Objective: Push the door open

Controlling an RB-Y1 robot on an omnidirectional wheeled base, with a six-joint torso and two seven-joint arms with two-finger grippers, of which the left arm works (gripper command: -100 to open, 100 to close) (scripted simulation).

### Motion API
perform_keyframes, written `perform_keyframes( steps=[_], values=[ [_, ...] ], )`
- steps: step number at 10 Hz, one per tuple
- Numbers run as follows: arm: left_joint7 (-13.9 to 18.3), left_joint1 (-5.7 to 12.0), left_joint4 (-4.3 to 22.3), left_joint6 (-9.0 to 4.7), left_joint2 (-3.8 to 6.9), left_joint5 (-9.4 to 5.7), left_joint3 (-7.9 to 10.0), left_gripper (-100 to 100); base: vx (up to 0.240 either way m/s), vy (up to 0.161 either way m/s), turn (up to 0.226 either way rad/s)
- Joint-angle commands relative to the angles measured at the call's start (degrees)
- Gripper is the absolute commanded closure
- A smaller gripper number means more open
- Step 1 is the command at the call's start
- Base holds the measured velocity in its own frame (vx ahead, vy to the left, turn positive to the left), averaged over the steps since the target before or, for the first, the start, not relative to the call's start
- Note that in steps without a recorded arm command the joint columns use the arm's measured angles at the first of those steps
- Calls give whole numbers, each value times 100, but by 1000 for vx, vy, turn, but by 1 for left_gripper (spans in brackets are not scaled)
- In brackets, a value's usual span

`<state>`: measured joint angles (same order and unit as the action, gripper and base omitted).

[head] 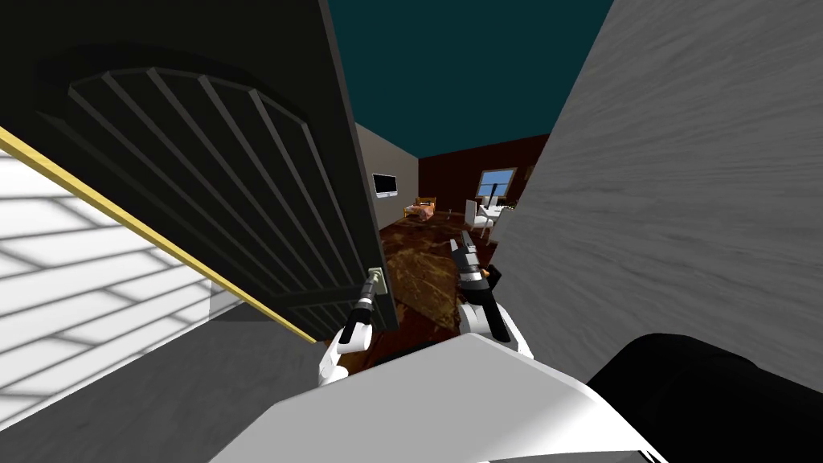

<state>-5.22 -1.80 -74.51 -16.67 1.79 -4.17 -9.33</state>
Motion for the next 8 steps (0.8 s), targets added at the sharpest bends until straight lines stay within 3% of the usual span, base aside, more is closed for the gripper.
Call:
perform_keyframes(
  steps=[1,5,6,8],
  values=[
    [-110,-8,-74,-31,93,-128,-52,100,231,-36,222],
    [-356,-149,-248,0,153,-416,-374,100,175,-45,241],
    [-415,-310,-373,6,176,-360,-551,-100,-4,20,254],
    [-540,-504,-513,11,114,-358,-790,-100,-155,91,126]
  ],
)
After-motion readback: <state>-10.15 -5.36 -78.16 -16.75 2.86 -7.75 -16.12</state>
